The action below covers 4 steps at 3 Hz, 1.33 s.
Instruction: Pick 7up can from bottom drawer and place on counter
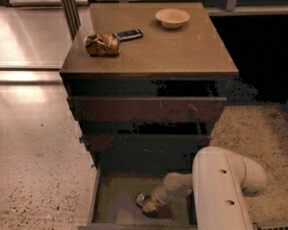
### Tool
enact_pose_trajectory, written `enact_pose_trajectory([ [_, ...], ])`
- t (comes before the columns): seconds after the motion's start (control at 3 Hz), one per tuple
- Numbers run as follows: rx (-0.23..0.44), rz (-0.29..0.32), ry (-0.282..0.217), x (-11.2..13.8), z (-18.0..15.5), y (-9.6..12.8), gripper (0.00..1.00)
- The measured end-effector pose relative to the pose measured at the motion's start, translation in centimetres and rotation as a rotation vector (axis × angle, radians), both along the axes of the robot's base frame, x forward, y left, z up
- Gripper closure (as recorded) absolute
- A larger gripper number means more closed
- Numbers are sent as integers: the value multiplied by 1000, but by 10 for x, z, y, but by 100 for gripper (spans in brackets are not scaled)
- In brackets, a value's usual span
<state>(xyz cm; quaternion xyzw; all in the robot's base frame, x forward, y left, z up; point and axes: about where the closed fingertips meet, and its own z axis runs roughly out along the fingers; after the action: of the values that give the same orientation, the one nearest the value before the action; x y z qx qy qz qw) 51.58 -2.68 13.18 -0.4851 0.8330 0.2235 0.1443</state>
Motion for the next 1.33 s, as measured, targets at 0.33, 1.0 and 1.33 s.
enact_pose_trajectory([
  [0.33, 0, 0, 0, 0, 0, 0, 100],
  [1.0, -1, 24, -167, 1, 77, 2, 100],
  [1.33, -11, 36, -300, 12, 150, 11, 100],
])
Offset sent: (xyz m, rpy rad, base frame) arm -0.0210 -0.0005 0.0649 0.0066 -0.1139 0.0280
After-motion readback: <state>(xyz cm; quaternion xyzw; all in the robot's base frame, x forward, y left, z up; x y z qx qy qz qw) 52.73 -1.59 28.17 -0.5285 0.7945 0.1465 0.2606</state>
